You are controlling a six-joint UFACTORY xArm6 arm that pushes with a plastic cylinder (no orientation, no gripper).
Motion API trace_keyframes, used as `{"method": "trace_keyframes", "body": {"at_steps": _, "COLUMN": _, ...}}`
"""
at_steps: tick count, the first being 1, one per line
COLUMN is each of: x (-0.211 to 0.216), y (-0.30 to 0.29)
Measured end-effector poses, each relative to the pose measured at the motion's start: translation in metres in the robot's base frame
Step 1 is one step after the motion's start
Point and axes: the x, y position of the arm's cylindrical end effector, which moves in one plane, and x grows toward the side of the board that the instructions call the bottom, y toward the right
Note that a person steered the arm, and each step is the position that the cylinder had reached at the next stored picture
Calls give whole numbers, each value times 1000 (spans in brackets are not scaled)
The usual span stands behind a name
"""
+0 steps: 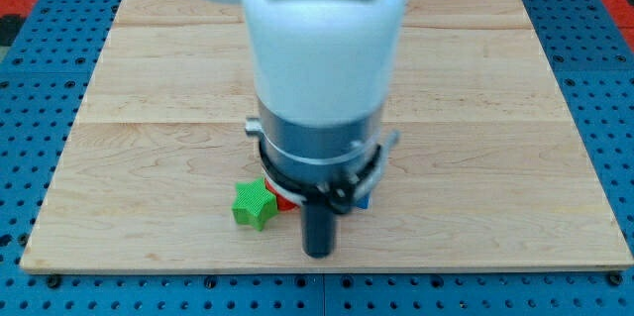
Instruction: Move the green star up and slightly left
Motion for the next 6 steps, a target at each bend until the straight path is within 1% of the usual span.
{"method": "trace_keyframes", "body": {"at_steps": 1, "x": -21, "y": -37}}
{"method": "trace_keyframes", "body": {"at_steps": 3, "x": -49, "y": -30}}
{"method": "trace_keyframes", "body": {"at_steps": 6, "x": -19, "y": -83}}
